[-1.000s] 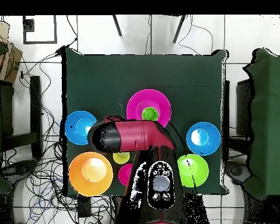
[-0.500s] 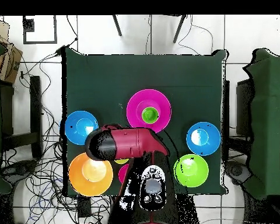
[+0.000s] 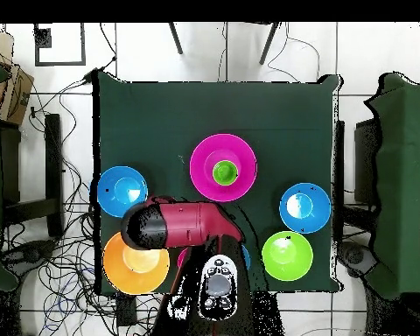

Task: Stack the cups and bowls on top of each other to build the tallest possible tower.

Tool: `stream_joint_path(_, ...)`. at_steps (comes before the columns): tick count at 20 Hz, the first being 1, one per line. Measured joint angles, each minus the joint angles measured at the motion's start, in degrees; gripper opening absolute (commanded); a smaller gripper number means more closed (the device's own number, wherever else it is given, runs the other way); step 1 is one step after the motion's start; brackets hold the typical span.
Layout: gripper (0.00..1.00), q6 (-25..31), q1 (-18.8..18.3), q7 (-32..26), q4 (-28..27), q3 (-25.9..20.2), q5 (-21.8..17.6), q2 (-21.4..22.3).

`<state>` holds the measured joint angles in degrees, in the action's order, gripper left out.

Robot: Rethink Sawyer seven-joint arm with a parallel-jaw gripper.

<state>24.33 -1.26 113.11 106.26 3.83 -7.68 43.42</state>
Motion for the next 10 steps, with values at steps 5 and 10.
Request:
stream_joint_path(5, 1.00, -0.07, 2.71, 2.81, 0.88, 0.86, 2.12, 0.04)
stream_joint_path(10, 1.00, -0.07, 5.21, 4.40, 0.90, 1.48, 2.23, 0.06)
